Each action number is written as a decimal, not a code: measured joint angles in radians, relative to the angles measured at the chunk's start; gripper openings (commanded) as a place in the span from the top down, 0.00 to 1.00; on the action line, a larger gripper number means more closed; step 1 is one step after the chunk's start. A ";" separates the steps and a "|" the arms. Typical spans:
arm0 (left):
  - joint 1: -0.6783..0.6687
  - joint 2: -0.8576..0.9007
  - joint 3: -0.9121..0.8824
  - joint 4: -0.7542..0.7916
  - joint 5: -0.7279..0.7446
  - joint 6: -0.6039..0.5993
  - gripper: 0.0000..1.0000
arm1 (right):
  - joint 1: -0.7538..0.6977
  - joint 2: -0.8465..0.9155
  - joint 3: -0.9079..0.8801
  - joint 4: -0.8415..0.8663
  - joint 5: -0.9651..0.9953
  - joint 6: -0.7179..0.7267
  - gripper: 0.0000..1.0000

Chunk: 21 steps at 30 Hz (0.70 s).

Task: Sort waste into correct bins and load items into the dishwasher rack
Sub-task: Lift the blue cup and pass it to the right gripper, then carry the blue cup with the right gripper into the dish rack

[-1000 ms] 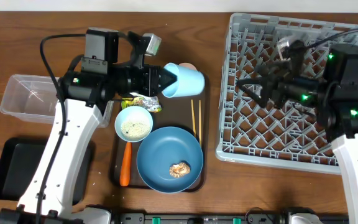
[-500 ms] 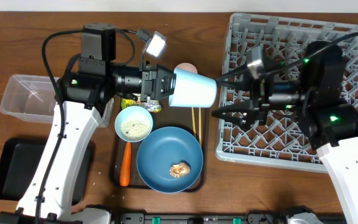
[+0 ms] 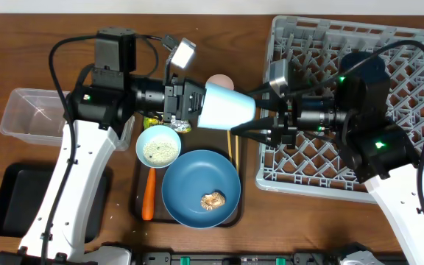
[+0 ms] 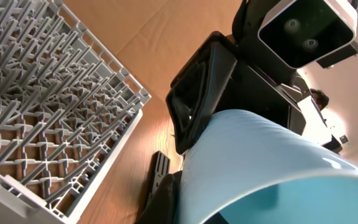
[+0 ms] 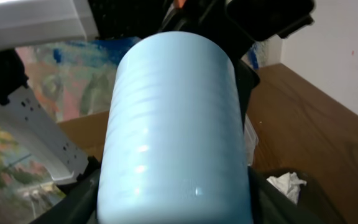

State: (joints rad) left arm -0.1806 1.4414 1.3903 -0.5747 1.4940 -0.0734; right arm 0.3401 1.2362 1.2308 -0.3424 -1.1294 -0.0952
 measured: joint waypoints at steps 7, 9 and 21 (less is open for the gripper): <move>0.000 0.000 0.000 0.002 -0.019 -0.002 0.30 | 0.011 -0.002 0.000 -0.011 -0.005 0.000 0.58; 0.000 0.000 0.000 0.002 -0.040 -0.002 0.26 | 0.004 -0.008 0.000 -0.039 0.012 0.000 0.58; 0.071 0.000 0.000 -0.009 -0.296 -0.035 0.20 | -0.283 -0.235 0.005 -0.506 0.507 0.052 0.55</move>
State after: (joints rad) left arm -0.1093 1.4414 1.3903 -0.5835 1.1976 -0.1081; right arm 0.0570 1.0008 1.2358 -0.8486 -0.6228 -0.0429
